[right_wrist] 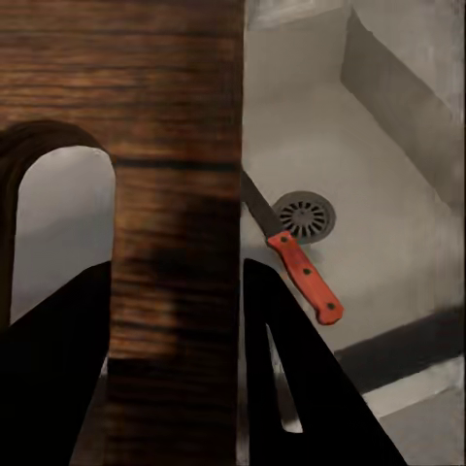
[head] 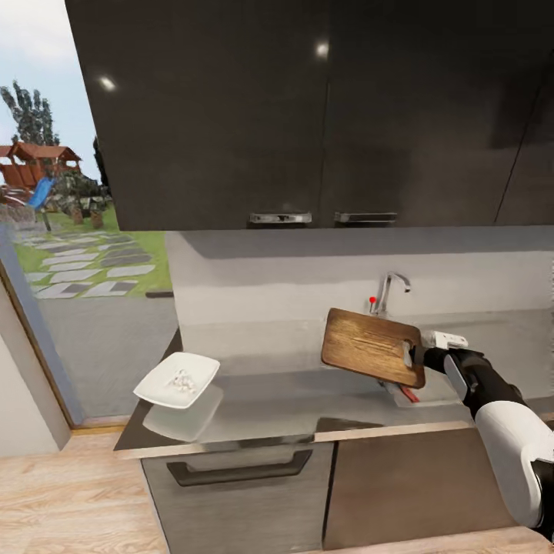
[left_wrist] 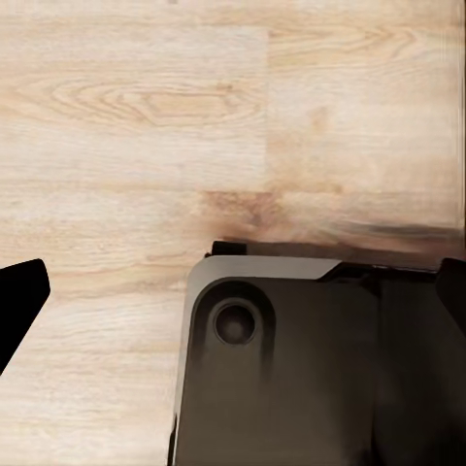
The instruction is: In the kitchen, take the Vidalia onion out of the sink, dice it on the chopping board with the paring knife, put the diced onion into the bowl on the countertop, then place both the paring knife and the chopping board into the sink.
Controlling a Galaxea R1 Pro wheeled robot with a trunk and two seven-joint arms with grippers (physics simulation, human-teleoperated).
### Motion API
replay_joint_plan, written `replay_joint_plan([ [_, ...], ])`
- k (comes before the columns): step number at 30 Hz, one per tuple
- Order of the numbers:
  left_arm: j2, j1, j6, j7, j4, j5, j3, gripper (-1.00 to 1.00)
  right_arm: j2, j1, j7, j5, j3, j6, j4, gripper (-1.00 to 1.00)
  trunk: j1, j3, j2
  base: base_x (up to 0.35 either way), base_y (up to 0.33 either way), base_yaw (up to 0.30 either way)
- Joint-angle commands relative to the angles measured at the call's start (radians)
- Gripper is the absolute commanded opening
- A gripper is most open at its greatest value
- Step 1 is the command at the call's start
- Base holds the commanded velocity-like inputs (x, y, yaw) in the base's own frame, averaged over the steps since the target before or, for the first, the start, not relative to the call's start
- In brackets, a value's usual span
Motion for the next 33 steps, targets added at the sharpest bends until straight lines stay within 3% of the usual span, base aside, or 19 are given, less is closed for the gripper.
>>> replay_joint_plan([
  [1,0.0,-0.002,-0.007,0.0,0.005,0.007,-0.009,1.0,0.003,0.0,-0.049,-0.017,-0.003,0.005,0.0,-1.0,0.0,0.0,-0.001,0.0,-0.321,-0.006],
  [8,0.0,-0.002,-0.007,0.0,0.005,0.007,-0.009,1.0,0.035,0.0,-0.271,-0.044,-0.007,0.002,0.001,-1.0,0.0,0.0,-0.001,0.0,-0.321,-0.002],
  [16,-0.001,-0.002,-0.007,0.0,0.005,0.007,-0.009,1.0,0.066,0.0,-0.53,-0.203,-0.007,-0.017,0.001,-1.0,0.0,0.0,-0.001,0.0,-0.321,0.0],
  [18,-0.001,-0.002,-0.007,0.0,0.005,0.007,-0.009,1.0,0.079,0.0,-0.601,-0.26,-0.008,-0.04,0.001,-1.0,0.0,0.0,-0.001,0.0,-0.321,0.0],
  [21,-0.001,-0.002,-0.007,0.0,0.005,0.007,-0.009,1.0,0.129,0.0,-0.701,-0.325,-0.008,-0.074,0.001,-1.0,0.0,0.0,-0.001,0.0,-0.321,0.0],
  [26,-0.001,-0.002,-0.007,0.0,0.005,0.007,-0.009,1.0,0.228,0.0,-0.856,-0.348,-0.009,-0.168,0.0,-1.0,0.0,0.0,-0.001,0.0,-0.292,0.0],
  [30,0.0,-0.002,-0.008,0.0,0.005,0.007,-0.009,1.0,0.258,-0.001,-0.931,-0.364,-0.009,-0.191,-0.002,-1.0,0.0,0.0,-0.001,0.0,-0.098,0.0],
  [33,-0.001,-0.002,-0.008,0.0,0.005,0.007,-0.009,1.0,0.269,-0.003,-1.001,-0.445,-0.009,-0.193,-0.002,-1.0,0.0,0.0,-0.001,0.0,-0.015,0.0],
])
